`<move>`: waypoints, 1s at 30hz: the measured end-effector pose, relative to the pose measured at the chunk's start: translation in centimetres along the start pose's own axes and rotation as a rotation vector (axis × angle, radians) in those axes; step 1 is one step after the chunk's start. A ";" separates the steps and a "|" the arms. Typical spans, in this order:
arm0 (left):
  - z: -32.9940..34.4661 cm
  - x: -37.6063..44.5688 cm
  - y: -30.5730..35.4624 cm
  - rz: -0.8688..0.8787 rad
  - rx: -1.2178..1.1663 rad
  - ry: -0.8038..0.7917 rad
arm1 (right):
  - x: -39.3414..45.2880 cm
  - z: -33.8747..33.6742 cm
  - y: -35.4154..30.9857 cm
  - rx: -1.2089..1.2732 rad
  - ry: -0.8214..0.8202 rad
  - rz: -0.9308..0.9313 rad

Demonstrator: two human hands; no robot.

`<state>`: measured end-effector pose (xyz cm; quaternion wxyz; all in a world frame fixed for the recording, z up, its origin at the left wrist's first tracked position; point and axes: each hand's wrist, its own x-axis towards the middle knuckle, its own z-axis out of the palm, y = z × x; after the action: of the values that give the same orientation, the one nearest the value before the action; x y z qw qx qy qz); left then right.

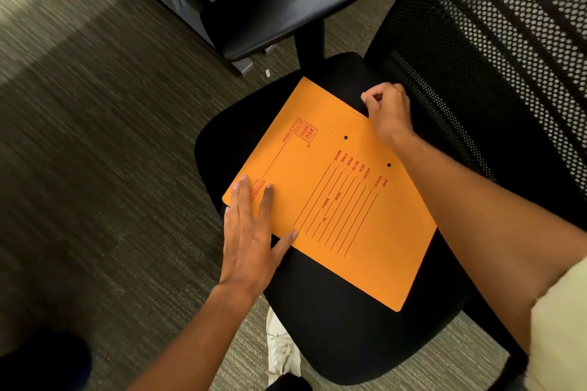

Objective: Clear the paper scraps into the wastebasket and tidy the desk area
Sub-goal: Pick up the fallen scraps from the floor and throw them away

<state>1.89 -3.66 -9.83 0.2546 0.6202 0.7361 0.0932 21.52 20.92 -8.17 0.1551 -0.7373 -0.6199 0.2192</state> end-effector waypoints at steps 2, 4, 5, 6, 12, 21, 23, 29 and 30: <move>-0.3 -0.1 0.0 -0.001 -0.004 -0.009 | -1.0 -0.9 -0.6 0.103 0.032 -0.011; -0.8 -0.2 0.0 -0.003 -0.024 -0.014 | -2.1 -1.6 -1.7 0.181 0.046 -0.034; -1.2 -0.3 0.0 -0.005 -0.034 -0.012 | -2.8 -1.9 -2.3 0.204 0.046 -0.042; -1.5 -0.4 0.0 -0.008 -0.041 -0.009 | -3.5 -2.2 -2.9 0.223 0.047 -0.047; -4.3 -2.1 -0.3 -0.043 -0.112 0.045 | -9.3 -3.2 -6.5 0.349 0.027 -0.052; -9.2 -8.9 -6.0 -0.175 -0.191 0.113 | -22.4 1.4 -12.9 0.473 -0.162 -0.048; -10.1 -11.2 -8.7 -0.221 -0.167 0.122 | -26.0 3.6 -15.0 0.472 -0.237 -0.087; -12.1 -19.4 -17.7 -0.388 -0.121 0.150 | -37.1 10.6 -21.7 0.482 -0.411 -0.148; -12.3 -20.9 -19.2 -0.427 -0.115 0.146 | -39.1 11.7 -22.9 0.488 -0.446 -0.149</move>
<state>-18.64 -25.68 -2.64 0.2493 0.4266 0.8605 0.1237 -9.18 -13.77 -1.62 0.2033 -0.5650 -0.6201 0.5049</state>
